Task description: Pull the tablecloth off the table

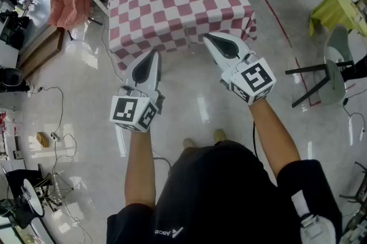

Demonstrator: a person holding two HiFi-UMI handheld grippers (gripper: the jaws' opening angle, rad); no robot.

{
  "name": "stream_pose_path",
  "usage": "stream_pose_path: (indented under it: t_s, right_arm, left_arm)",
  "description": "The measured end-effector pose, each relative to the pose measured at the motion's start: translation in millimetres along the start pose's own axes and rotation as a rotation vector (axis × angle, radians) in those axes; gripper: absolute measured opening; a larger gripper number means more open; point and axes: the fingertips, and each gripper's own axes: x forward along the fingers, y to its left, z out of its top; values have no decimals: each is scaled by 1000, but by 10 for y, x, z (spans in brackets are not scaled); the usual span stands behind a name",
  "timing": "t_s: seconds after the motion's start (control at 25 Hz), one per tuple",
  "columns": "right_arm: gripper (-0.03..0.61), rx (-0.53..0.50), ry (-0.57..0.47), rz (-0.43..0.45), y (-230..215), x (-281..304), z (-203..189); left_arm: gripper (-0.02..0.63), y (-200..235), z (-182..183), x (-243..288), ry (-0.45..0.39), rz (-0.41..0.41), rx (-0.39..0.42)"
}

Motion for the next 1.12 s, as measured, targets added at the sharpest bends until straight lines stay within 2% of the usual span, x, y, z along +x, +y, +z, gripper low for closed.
stream_pose_path:
  t_s: [0.4,0.76,0.92,1.12]
  right_arm:
    - [2,6,-27,-16,-280,-285,42]
    - [2,16,-10,8,-628,-442,-113]
    - [2,18,-11,10,-782,-345,-144]
    - [2,-7,-28,16,-1081,-56,-191]
  left_arm:
    - [9,-216,-25,180,16,30,-6]
    - [9,-407,-78,473,24,81,19]
    - [9,-318,-101,585,31,101,25]
    - [9,16,-141,906,6,133,28]
